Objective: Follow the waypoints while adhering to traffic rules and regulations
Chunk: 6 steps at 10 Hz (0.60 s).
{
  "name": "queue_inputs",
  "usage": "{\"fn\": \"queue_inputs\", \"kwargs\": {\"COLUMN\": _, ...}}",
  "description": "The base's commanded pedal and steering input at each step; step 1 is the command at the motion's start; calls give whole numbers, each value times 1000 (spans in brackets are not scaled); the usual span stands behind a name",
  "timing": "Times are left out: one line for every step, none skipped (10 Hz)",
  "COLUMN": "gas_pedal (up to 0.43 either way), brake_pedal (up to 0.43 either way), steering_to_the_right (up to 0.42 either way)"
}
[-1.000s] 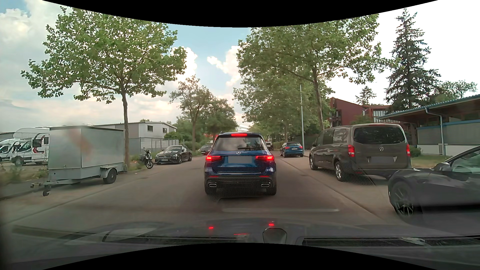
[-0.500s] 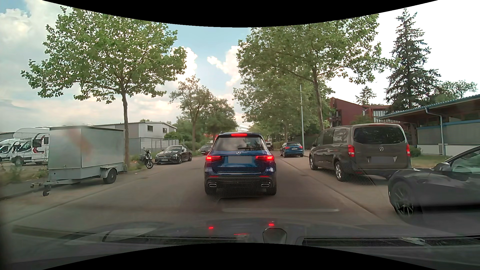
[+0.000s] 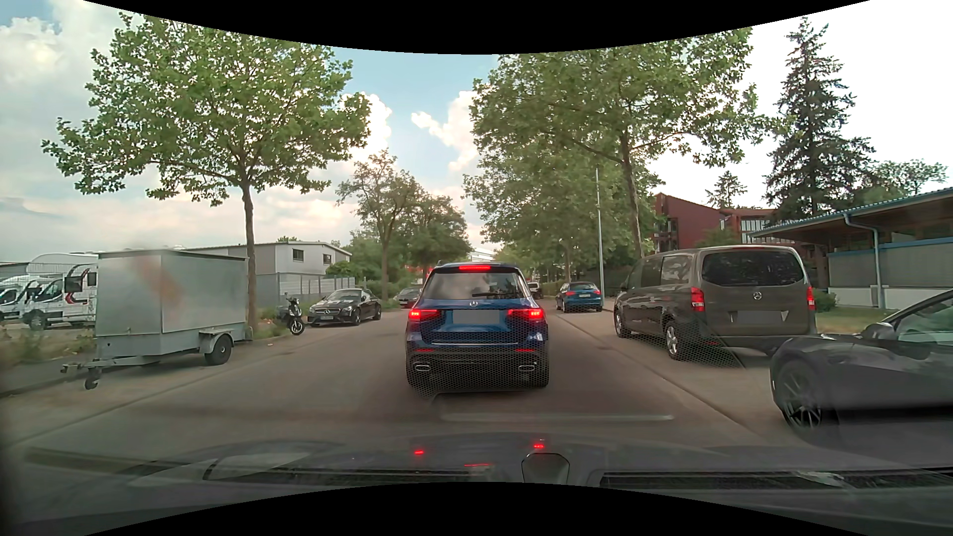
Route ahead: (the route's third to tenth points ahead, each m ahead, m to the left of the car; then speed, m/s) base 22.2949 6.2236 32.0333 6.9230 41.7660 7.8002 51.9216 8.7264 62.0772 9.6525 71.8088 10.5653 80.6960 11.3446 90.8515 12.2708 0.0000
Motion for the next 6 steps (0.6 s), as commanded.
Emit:
{"fn": "queue_inputs", "kwargs": {"gas_pedal": 0, "brake_pedal": 183, "steering_to_the_right": 9}}
{"fn": "queue_inputs", "kwargs": {"gas_pedal": 0, "brake_pedal": 189, "steering_to_the_right": 9}}
{"fn": "queue_inputs", "kwargs": {"gas_pedal": 0, "brake_pedal": 183, "steering_to_the_right": 9}}
{"fn": "queue_inputs", "kwargs": {"gas_pedal": 0, "brake_pedal": 183, "steering_to_the_right": 9}}
{"fn": "queue_inputs", "kwargs": {"gas_pedal": 0, "brake_pedal": 183, "steering_to_the_right": 9}}
{"fn": "queue_inputs", "kwargs": {"gas_pedal": 0, "brake_pedal": 183, "steering_to_the_right": 9}}
